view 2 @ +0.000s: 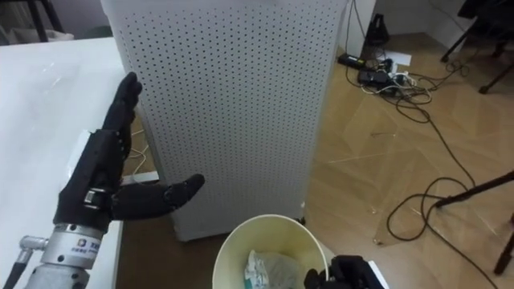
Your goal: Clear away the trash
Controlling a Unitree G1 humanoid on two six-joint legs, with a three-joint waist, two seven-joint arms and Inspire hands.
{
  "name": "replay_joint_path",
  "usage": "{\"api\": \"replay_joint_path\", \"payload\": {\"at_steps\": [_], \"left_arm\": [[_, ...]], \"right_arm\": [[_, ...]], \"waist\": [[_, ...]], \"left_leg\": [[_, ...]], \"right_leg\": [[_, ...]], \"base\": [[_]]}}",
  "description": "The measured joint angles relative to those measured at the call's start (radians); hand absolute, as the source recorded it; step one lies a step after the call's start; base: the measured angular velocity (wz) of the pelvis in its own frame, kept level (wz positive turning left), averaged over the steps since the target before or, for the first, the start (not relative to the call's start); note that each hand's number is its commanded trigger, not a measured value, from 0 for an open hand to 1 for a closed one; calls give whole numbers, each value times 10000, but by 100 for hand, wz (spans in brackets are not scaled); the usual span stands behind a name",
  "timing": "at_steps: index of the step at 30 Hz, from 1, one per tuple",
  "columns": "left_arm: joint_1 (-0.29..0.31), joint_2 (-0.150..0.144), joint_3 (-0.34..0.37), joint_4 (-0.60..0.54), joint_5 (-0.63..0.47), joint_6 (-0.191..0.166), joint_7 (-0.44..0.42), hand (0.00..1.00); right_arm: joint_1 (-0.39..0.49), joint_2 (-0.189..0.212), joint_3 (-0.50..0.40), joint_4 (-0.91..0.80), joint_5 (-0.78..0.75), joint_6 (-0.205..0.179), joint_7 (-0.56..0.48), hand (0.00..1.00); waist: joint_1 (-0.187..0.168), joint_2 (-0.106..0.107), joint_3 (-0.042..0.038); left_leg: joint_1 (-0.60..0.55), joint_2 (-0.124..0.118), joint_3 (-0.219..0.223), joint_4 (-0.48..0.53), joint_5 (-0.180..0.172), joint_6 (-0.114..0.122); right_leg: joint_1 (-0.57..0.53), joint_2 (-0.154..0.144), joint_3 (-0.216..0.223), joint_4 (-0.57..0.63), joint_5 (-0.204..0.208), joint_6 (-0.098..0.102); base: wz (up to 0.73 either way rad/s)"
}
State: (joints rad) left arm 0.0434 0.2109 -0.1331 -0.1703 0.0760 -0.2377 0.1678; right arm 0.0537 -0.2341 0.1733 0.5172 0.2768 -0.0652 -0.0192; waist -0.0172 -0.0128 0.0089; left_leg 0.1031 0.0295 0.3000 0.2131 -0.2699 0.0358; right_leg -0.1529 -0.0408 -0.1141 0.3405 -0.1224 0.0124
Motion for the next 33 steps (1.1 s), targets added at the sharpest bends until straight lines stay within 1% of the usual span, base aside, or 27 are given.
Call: {"api": "replay_joint_path", "payload": {"at_steps": [3, 4, 6, 8, 9, 10, 11, 12, 13, 14, 15, 16, 17, 18, 19, 20, 21, 22, 23, 24, 25, 26, 28, 29, 31, 32, 33], "left_arm": [[142, 14, 43, 29, 653, -28, 347, 0], [201, 16, 103, 33, 836, -39, 438, 0], [227, 20, 169, 93, 948, -39, 574, 0], [264, 16, 293, 128, 1161, -46, 646, 0], [273, 5, 362, 128, 1264, -88, 669, 0], [293, 22, 391, 129, 1352, -151, 684, 0], [312, 22, 392, 128, 1364, -166, 684, 0], [344, 19, 395, 131, 1376, -267, 716, 0], [374, 17, 357, 132, 1470, -390, 830, 0], [376, 20, 331, 132, 1538, -473, 886, 0], [418, 18, 311, 127, 1545, -618, 996, 0], [481, 20, 330, 124, 1673, -734, 1159, 0], [478, 18, 328, 120, 1735, -763, 1231, 0], [458, -4, 332, 119, 1819, -868, 1322, 0], [455, -22, 420, 117, 2056, -992, 1376, 0], [457, -24, 473, 119, 2215, -1039, 1409, 0], [464, -13, 548, 121, 2508, -1101, 1531, 0], [443, 27, 572, 57, 2829, -1145, 1728, 0], [459, 29, 571, 14, 2906, -1187, 1775, 0], [486, 26, 543, -65, 2898, -1224, 1790, 0], [476, 39, 542, -67, 2897, -1239, 1791, 0], [468, 40, 542, -67, 2898, -1245, 1795, 0], [396, 44, 525, -68, 2908, -1278, 1849, 0], [345, 44, 512, -68, 2904, -1287, 1881, 0], [173, 110, 502, -70, 2921, -1424, 2016, 0], [116, 144, 502, -69, 2930, -1425, 2060, 0], [-11, 215, 502, -73, 3049, -1425, 2177, 0]], "right_arm": [[41, -1, 5, 41, 20, -97, 132, 100], [74, 18, 20, 42, 50, -120, 224, 100], [104, 22, 23, 43, 48, -121, 311, 100], [153, 18, 19, 42, 39, -122, 461, 100], [182, 1, 15, 42, 36, -121, 515, 100], [211, 10, 24, 42, -16, -121, 534, 100], [247, 9, 26, 42, -91, -121, 537, 100], [293, 4, 28, 42, -86, -120, 529, 100], [308, -51, 15, 48, -47, -120, 488, 100], [308, -96, 14, 55, -35, -120, 436, 100], [309, -141, -7, 114, -33, -120, 320, 100], [318, -160, -15, 218, -28, -121, 232, 100], [346, -190, -13, 250, -25, -122, 206, 100], [440, -249, -2, 273, -26, -121, 173, 100], [552, -244, 12, 274, -32, -120, 162, 100], [619, -231, 13, 274, -37, -119, 174, 100], [780, -238, 11, 273, -32, -119, 250, 100], [827, -283, 12, 271, -30, -117, 356, 100], [831, -320, 12, 270, -31, -117, 415, 100], [825, -380, 15, 263, -26, -119, 451, 100], [818, -369, 14, 258, -21, -120, 423, 100], [814, -372, 13, 243, -22, -120, 406, 100], [684, -391, 15, 224, -21, -127, 303, 100], [647, -388, 14, 225, -23, -135, 287, 100], [607, -384, 13, 219, 3, -256, 296, 100], [585, -386, 13, 216, 17, -278, 309, 100], [535, -375, 18, 215, 15, -293, 316, 100]], "waist": [[241, -16, 29], [348, -69, 98], [541, -92, 126], [560, -54, 142], [556, 118, 188], [562, 291, 190], [558, 329, 167], [586, 289, 168], [489, 242, 151], [503, 238, 153], [558, 143, 176], [625, 50, 200], [650, 67, 188], [796, 116, 141], [908, 119, 94], [923, 107, 52], [922, 14, -79], [940, -101, -113], [990, -157, -112], [1127, -239, -104], [1220, -322, -48], [1239, -345, -41], [1273, -395, -18], [1244, -392, -7], [1178, -441, 23], [1189, -441, 47], [1193, -410, 58]], "left_leg": [[126, 115, 246, 477, -77, -123], [57, 188, 249, 953, -139, -204], [-359, 427, 234, 2234, -326, -317], [-963, 740, -96, 3951, -355, -350], [-1423, 1024, -371, 5195, -323, -384], [-1938, 1243, -787, 6325, -72, -474], [-2197, 1267, -1061, 6809, 178, -493], [-2674, 1170, -1520, 7527, 480, -498], [-3198, 945, -1744, 7436, 126, -297], [-3467, 839, -1726, 7229, -5, -197], [-3951, 575, -1760, 6445, -27, -188], [-4350, 247, -1857, 5206, 91, -369], [-4512, 98, -1974, 4494, 241, -494], [-4689, -49, -2137, 2911, 699, -588], [-4719, -100, -2232, 1599, 1297, -491], [-4694, -115, -2242, 1257, 1693, -442], [-4500, -235, -2235, 945, 2397, -337], [-4273, -463, -2209, 867, 2701, -60], [-4208, -519, -2151, 926, 2781, 33], [-4165, -603, -2021, 1272, 2972, 338], [-4157, -701, -1885, 1766, 2523, 447], [-4160, -764, -1842, 1958, 2299, 485], [-4081, -984, -1626, 2496, 1555, 674], [-4072, -1044, -1622, 2647, 1371, 727], [-3953, -1311, -1645, 3170, 706, 930], [-3900, -1370, -1644, 3297, 547, 974], [-3828, -1453, -1665, 3585, 232, 1055]], "right_leg": [[157, -10, -341, 87, -78, -127], [175, -24, -374, 264, -162, -217], [148, -33, -636, 565, -379, -391], [171, 28, -679, 799, -674, -575], [217, 236, -637, 946, -959, -751], [318, 446, -500, 1132, -1118, -874], [351, 520, -469, 1182, -1193, -915], [388, 610, -193, 1297, -1356, -957], [421, 590, -157, 1286, -1441, -1005], [447, 566, -139, 1266, -1473, -1018], [515, 503, -16, 1267, -1572, -993], [618, 434, 93, 1232, -1682, -961], [698, 422, 93, 1195, -1720, -970], [824, 408, 94, 1183, -1852, -974], [896, 408, 155, 1276, -2060, -910], [1002, 403, 209, 1297, -2190, -873], [1214, 313, 272, 1280, -2399, -685], [1437, 140, 329, 1256, -2583, -529], [1509, 50, 346, 1244, -2645, -467], [1644, -80, 365, 1228, -2801, -323], [1909, -191, 346, 1104, -2896, -181], [2004, -281, 348, 1096, -2940, -104], [2185, -710, 257, 1595, -3111, 208], [2204, -836, 191, 1828, -3143, 265], [1856, -1282, -34, 3471, -3118, 403], [1723, -1397, -82, 3916, -3019, 494], [1519, -1582, -215, 4750, -2729, 582]], "base": [[-29], [-37], [-39], [-30], [-28], [-27], [-21], [0], [4], [-3], [-25], [-27], [-29], [-34], [-37], [-27], [-7], [-9], [-29], [-40], [-34], [-12], [-3], [15], [23], [16], [17]]}}
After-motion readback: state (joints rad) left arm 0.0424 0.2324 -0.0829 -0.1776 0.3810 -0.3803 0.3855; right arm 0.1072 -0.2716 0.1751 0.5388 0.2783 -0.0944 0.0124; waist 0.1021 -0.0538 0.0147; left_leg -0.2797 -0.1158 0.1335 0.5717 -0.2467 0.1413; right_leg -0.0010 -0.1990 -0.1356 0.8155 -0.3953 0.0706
